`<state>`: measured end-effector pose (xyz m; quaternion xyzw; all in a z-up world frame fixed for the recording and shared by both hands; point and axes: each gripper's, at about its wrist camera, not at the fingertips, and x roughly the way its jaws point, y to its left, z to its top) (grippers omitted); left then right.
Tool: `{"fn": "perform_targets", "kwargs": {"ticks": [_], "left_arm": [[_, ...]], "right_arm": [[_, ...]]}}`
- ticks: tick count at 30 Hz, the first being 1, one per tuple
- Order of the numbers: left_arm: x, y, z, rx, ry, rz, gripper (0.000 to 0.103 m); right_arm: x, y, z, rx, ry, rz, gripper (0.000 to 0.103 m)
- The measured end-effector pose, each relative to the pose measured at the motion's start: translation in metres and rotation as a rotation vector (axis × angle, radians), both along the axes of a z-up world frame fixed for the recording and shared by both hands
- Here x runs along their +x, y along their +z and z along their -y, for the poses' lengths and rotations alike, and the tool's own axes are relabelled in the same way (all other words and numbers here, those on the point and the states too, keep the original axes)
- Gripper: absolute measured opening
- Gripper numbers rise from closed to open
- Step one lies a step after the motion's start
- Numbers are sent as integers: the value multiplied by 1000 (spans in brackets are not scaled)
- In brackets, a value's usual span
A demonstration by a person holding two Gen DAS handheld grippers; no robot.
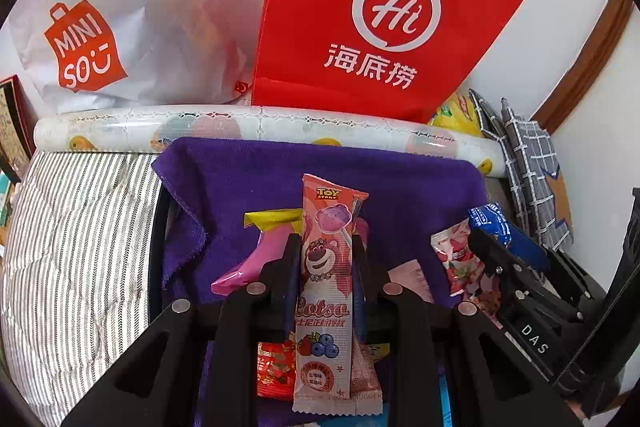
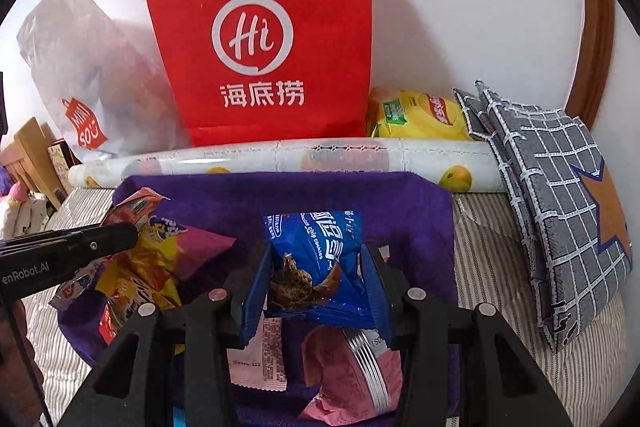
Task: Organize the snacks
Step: 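Open both tools to release the packets and withdraw, then move right tool to pink wafer packet while left tool reaches green snack bag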
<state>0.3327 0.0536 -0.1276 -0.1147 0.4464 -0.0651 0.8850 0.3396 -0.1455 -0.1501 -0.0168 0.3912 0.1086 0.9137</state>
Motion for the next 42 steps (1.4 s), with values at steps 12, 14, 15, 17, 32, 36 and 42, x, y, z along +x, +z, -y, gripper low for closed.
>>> {"fn": "perform_targets", "kwargs": {"ticks": [12,14,15,17,32,36,42], "left_arm": [[-6,3,-2,-28,-7,-2,49],[-10,6,-3,-27,1,0,59],[-13,8,-4,-27,3,8,59],[-18,11,-5,-24,3,10,59],[-98,40,0,2,-9,35,63],[-131,49,5,38,-23,88,63],[-175,50,2,64,-11,119,63]], "right_arm": [[-8,10,0,13,8,20,58],[-12,15,-2,10,12,33,62],[-14,17,-3,7,13,38,62],[-21,23,-4,6,15,45,63],[-106,53,16,-24,-27,78,64],[-138,61,27,38,-38,75,64],[-179,62,20,19,3,61,64]]}}
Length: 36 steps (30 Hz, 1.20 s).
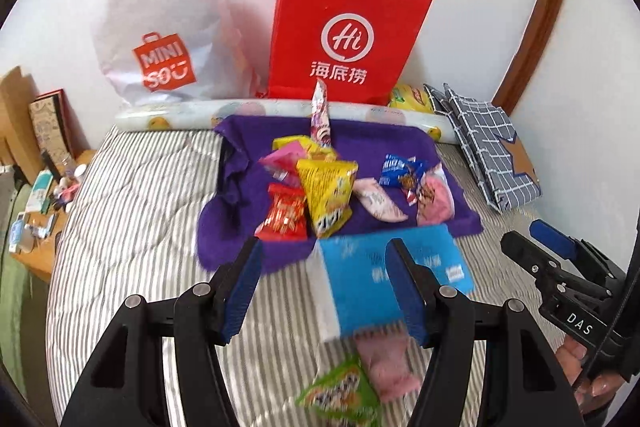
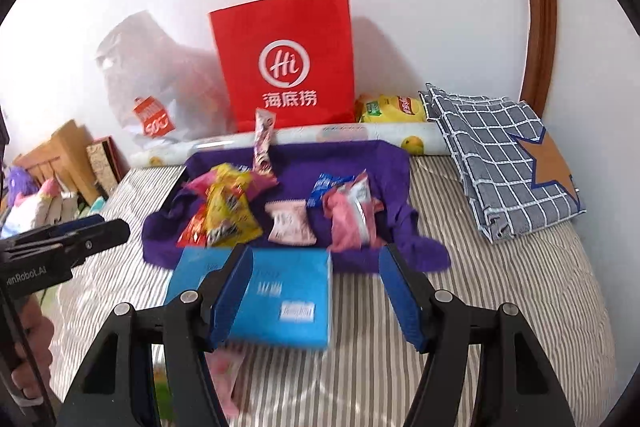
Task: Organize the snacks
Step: 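Move right tool to pink wafer packet while left tool reaches green snack bag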
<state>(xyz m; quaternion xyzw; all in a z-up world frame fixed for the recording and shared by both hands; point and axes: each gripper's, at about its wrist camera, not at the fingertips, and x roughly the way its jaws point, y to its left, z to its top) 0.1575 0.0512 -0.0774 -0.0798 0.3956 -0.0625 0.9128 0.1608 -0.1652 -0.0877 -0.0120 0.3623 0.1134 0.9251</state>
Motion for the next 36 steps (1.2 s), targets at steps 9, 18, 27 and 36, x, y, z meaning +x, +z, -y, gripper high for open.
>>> {"fn": "perform_targets", "kwargs": {"ticks": [9,18,27,36], "left_arm": [[-42,-11,-22,-20,66,-14,62],[-60,-25,-41,-32,82,-63,63],[-68,-37,-73,-72,120,-89,63],[-66,-49,-82,-94,117,-108,63]], "right_arm": [[-36,-26,-7,26,30,-73,64],[-48,-59,-35,-10,81,-149,64],[-40,-87,-67,-66,125,-211,47],[-35,-106,-81,-102,136,-250,45]]}}
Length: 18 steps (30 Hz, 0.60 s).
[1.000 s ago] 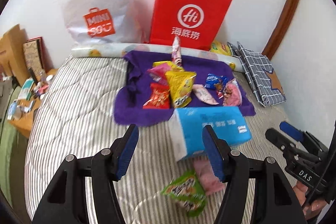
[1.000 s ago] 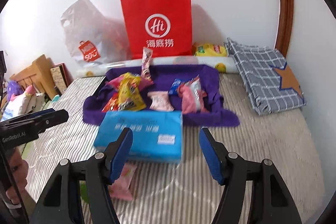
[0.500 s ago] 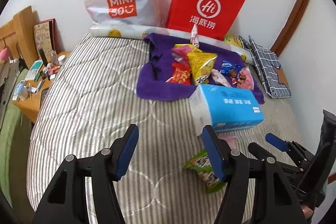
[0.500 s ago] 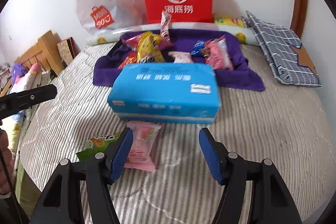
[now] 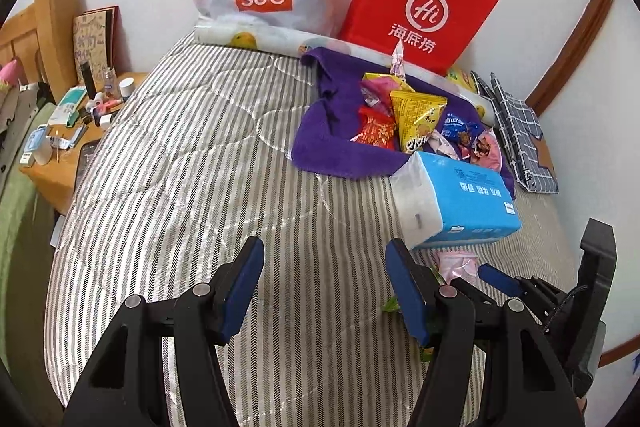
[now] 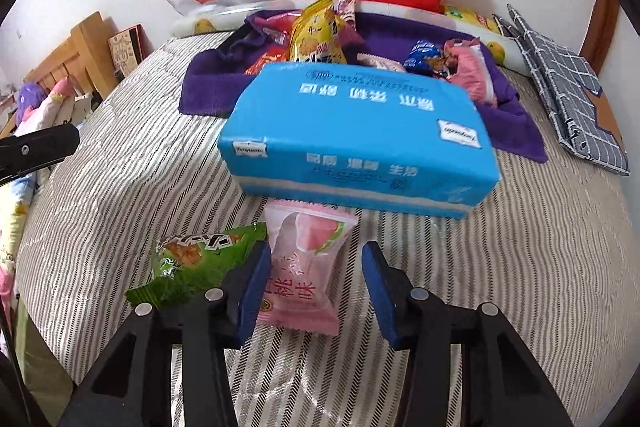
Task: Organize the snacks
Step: 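Move right tool to pink wafer packet while left tool reaches green snack bag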
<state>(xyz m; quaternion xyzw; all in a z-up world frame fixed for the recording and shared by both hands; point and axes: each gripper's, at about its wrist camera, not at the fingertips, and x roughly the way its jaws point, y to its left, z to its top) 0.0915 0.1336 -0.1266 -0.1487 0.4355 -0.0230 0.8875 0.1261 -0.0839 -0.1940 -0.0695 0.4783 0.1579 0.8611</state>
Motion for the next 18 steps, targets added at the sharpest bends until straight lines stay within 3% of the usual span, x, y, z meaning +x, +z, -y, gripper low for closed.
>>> {"fn": "perform_targets", "kwargs": {"ticks": [14,18], "left_arm": [[7,-6,14,15,-29,-22,63],[7,-7,22,33,-39,-30,63]], "right_arm": [[6,-13,0,31,27,-18,46],[0,-10,0,28,39,5,36]]}}
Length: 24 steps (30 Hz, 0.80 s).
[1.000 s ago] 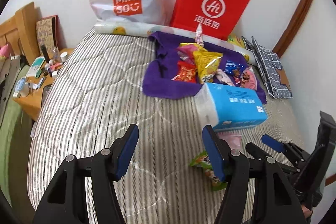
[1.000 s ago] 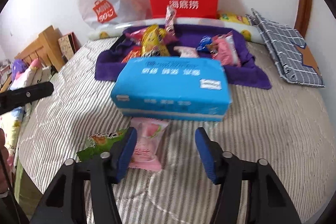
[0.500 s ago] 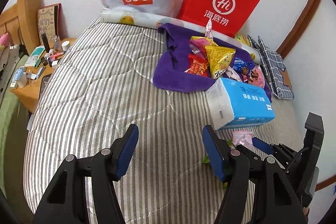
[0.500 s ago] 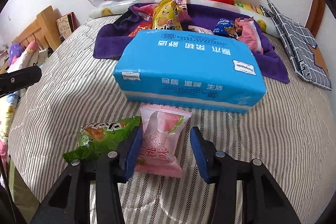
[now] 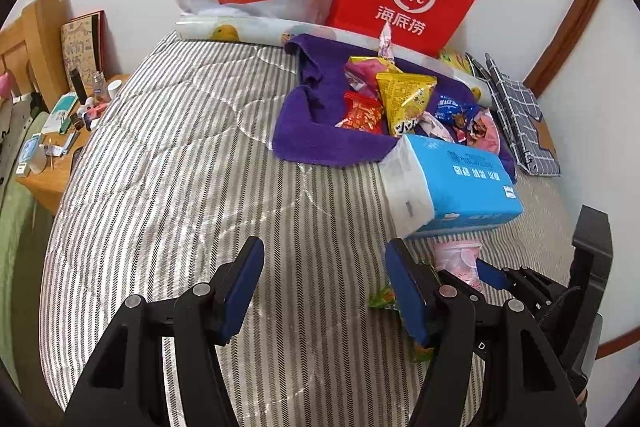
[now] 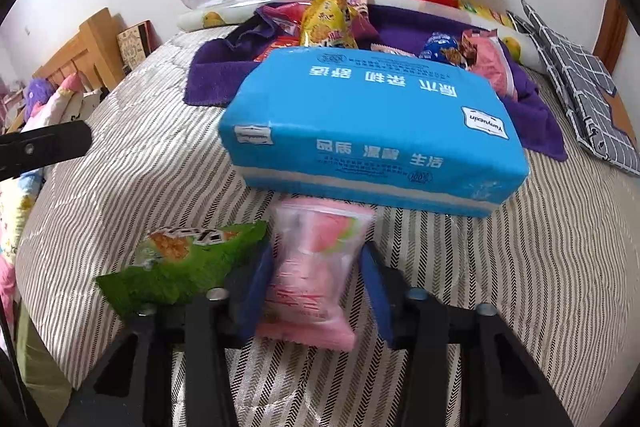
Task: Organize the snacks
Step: 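Move right tool to pink wafer packet while left tool reaches green snack bag, then close right tool on pink wafer packet while left tool closes on green bag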
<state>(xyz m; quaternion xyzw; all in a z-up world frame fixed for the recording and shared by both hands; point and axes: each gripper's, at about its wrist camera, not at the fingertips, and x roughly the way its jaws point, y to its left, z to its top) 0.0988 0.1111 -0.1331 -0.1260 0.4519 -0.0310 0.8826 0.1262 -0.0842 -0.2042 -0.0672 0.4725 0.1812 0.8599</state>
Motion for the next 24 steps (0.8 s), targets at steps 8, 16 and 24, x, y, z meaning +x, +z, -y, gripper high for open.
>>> {"fn": "perform_targets", "kwargs": {"ticks": [8,16,24], "left_arm": [[0,-1,22,4,-40,-11,62],[0,-7,58,-3,-118,-30,63],[2,-16,79,-25,-161,-72,65]], "right_arm": [[-10,23,30,24,-44,57,28],[-27,32,68,19,-97,84,28],[-35,34,100,33,-158,80,28]]}}
